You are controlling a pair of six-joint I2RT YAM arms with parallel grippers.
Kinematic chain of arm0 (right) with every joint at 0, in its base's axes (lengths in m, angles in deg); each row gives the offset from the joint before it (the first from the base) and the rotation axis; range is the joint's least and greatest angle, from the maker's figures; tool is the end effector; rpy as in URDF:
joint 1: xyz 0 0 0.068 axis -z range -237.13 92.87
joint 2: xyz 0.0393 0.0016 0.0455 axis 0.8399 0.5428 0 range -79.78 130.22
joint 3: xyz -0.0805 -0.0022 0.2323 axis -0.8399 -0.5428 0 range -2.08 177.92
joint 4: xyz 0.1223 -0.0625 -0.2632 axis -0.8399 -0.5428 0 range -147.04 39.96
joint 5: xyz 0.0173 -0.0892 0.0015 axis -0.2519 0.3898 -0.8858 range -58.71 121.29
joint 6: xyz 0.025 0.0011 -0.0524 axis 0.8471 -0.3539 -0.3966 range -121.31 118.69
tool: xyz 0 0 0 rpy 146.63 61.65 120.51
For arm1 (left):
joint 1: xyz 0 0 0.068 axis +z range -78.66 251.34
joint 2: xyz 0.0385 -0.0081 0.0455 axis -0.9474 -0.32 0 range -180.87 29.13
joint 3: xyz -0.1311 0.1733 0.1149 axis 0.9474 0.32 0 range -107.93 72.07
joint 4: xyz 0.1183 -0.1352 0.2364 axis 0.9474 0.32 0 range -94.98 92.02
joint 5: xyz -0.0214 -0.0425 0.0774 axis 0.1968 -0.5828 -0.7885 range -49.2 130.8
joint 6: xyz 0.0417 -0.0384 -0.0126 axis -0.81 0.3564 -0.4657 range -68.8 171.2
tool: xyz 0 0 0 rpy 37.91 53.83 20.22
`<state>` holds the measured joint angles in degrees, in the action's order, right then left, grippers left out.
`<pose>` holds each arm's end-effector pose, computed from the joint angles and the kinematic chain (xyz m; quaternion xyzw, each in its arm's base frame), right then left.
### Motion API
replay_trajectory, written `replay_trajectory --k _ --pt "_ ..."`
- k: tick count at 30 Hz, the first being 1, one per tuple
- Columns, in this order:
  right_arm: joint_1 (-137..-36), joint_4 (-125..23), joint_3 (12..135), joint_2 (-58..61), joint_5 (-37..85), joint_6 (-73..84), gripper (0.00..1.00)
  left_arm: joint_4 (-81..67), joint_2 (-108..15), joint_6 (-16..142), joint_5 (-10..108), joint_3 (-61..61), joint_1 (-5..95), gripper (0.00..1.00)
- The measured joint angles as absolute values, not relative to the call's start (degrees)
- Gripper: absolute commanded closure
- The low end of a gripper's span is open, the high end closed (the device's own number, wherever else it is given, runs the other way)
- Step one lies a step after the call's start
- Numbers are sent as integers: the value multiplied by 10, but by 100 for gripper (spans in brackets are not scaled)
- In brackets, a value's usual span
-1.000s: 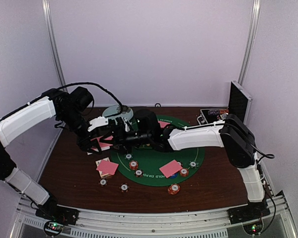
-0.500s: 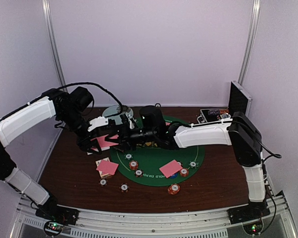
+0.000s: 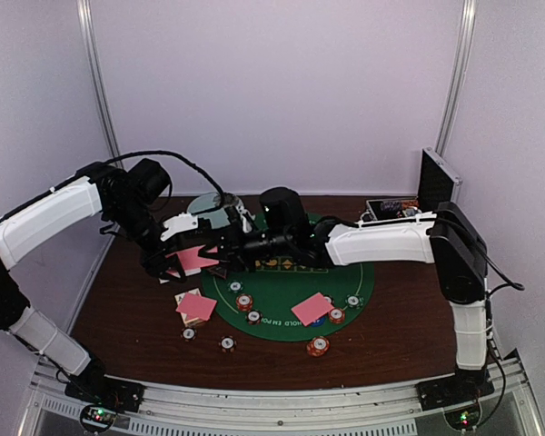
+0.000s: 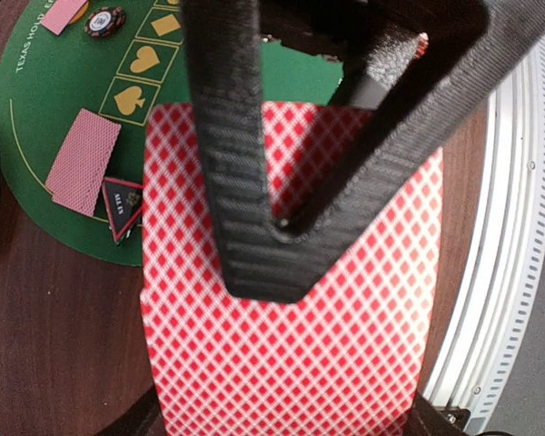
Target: Distribute texas hold em gaming equipment
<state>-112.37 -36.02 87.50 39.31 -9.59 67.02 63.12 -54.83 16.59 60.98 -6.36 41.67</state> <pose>0.2694 0.4360 0.2047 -0.1250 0.7650 0.6313 0.0233 0.2658 -0.1678 0.2722 0.5395 0.8119 -0.1672 0.1475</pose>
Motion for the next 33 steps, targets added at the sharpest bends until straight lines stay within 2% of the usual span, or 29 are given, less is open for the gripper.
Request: replay_trajectory --k 9,15,19,33 --pt "-1122 -377 861 375 -96 660 82 631 -549 166 610 -64 417 100" --pt "-1115 -400 847 351 -97 649 95 631 -548 165 610 -64 417 100" --pt "-1107 -412 841 336 -98 645 99 631 -548 165 610 -64 417 100" --pt "-1049 -423 799 276 -112 648 100 632 -548 162 609 -64 417 100"
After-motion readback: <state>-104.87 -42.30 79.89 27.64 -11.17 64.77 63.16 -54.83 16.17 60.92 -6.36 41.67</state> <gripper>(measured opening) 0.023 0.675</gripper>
